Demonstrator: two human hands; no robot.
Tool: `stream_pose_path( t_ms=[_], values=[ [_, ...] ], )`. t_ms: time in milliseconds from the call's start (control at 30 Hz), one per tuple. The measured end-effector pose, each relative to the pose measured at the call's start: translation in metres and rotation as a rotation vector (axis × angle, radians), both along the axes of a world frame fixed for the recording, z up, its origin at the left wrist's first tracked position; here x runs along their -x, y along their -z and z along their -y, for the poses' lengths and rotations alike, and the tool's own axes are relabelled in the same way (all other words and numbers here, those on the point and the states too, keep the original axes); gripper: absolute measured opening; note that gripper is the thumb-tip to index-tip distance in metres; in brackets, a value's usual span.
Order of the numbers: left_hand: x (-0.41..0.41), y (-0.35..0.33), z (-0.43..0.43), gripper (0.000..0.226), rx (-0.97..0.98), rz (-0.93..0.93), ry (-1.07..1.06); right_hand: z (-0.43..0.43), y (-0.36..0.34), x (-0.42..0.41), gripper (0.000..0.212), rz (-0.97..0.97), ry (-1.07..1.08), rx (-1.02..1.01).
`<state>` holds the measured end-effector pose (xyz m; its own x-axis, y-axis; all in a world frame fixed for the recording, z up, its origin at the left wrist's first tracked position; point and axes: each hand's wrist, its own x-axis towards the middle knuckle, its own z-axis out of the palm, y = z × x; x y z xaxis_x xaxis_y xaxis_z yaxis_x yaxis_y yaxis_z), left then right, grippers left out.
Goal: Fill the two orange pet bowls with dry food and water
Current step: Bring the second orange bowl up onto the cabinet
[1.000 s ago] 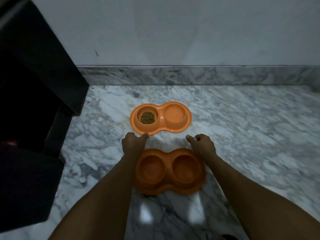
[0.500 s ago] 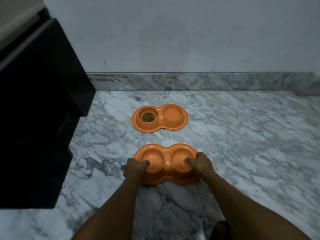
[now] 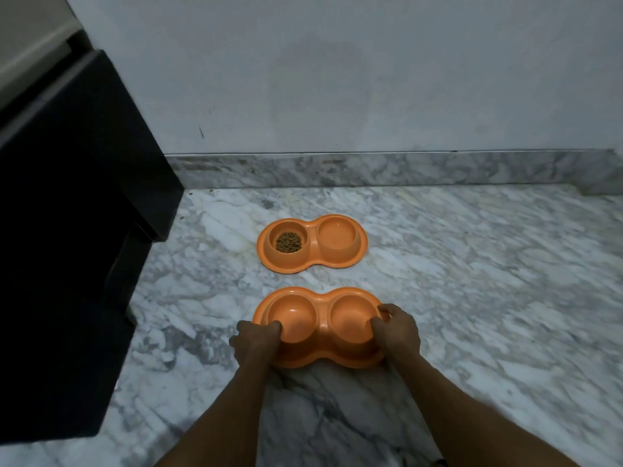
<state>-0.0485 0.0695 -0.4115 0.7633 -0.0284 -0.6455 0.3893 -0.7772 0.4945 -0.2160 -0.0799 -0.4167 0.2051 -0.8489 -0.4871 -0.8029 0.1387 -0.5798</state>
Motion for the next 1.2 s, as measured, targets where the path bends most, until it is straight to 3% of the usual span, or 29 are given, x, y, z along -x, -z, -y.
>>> stream_pose_path(
  t_ms=[133,267,633,867,1033,1200],
  values=[
    [-0.009,-0.037,0.016,0.062,0.011,0.007,-0.043,0.015,-0.033,-0.017,0.049,0.036,0.044,0.014],
    [-0.018,-0.129,0.018,0.061,0.054,0.005,-0.063,0.023,-0.127,-0.032,0.046,0.041,0.045,0.021],
    [-0.046,-0.518,0.005,0.070,0.172,0.105,-0.138,0.023,-0.511,-0.068,0.038,0.143,0.025,0.065],
    [-0.046,-0.738,-0.039,0.034,0.217,0.248,-0.262,0.009,-0.726,-0.102,0.036,0.276,-0.171,0.145],
    [-0.052,-0.826,-0.100,0.036,0.268,0.346,-0.396,-0.030,-0.827,-0.151,0.036,0.392,-0.362,0.203],
    [-0.065,-0.867,-0.190,0.021,0.260,0.449,-0.473,-0.111,-0.871,-0.188,0.037,0.490,-0.474,0.191]
  ],
)
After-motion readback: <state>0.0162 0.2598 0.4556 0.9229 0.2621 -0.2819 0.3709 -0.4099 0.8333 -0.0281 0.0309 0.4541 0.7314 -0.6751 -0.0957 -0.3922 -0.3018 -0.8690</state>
